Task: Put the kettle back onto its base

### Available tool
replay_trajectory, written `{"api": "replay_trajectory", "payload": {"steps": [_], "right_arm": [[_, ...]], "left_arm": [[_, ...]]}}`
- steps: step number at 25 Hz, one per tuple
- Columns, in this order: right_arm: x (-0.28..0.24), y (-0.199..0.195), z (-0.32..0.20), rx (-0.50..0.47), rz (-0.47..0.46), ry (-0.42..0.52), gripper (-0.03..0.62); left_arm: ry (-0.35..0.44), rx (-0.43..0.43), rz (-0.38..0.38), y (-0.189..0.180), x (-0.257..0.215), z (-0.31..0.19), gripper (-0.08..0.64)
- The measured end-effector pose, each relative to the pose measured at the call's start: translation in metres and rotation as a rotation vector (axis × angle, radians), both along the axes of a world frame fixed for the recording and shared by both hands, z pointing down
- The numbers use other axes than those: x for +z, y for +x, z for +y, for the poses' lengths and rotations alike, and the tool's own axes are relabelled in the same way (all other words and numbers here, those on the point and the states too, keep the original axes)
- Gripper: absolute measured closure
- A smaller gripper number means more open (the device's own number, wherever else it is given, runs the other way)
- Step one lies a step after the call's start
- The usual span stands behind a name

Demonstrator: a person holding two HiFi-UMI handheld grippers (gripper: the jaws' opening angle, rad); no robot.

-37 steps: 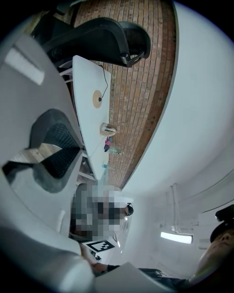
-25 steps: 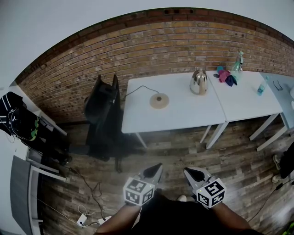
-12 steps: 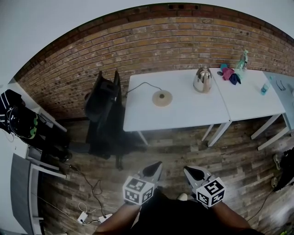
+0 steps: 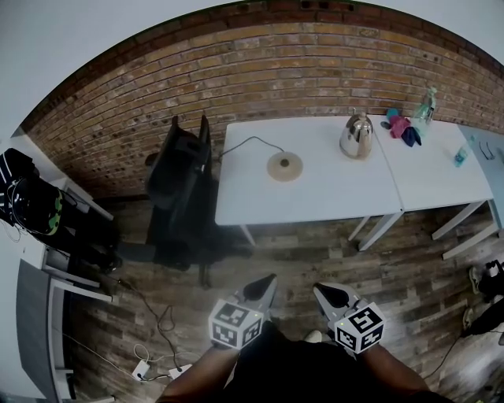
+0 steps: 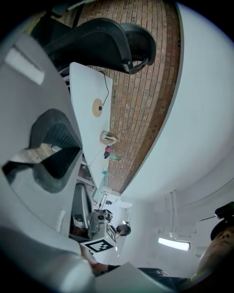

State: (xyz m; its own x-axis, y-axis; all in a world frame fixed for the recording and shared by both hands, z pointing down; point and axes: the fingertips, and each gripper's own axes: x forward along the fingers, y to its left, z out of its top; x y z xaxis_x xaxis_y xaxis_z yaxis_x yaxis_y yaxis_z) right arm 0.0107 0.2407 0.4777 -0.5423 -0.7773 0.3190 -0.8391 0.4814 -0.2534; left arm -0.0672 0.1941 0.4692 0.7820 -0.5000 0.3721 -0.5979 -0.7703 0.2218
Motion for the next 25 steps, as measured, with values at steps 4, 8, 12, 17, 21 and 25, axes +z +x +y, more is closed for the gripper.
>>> {"api": "replay_trajectory", "payload": {"steps": [4,8,12,17,21,25], "right_arm": [[0.0,-0.008,-0.021,-0.004,0.005,-0.005,0.565],[-0.001,-0.018,-0.043,-0.004,0.013,-0.012,0.565],[-0.001,-0.024,-0.065,0.003,0.022,-0.013,0.565],[-0.003,-0.035,-0.089,0.017,0.04,-0.01,0.565],[-0.007,-0.044,-0.106,0.037,0.055,0.001,0.565],[-0.012,-0.055,-0.124,0.061,0.066,0.008,0.565]], "left_arm": [[-0.002,-0.004,0.002,-0.007,0.001,-0.022,0.56],[-0.005,0.001,0.004,-0.015,0.001,-0.044,0.56],[-0.007,0.016,0.009,-0.019,0.003,-0.064,0.56],[0.006,0.036,0.02,-0.027,0.0,-0.089,0.56],[0.019,0.056,0.027,-0.037,-0.003,-0.108,0.56],[0.03,0.084,0.027,-0.048,-0.007,-0.126,0.56]]}}
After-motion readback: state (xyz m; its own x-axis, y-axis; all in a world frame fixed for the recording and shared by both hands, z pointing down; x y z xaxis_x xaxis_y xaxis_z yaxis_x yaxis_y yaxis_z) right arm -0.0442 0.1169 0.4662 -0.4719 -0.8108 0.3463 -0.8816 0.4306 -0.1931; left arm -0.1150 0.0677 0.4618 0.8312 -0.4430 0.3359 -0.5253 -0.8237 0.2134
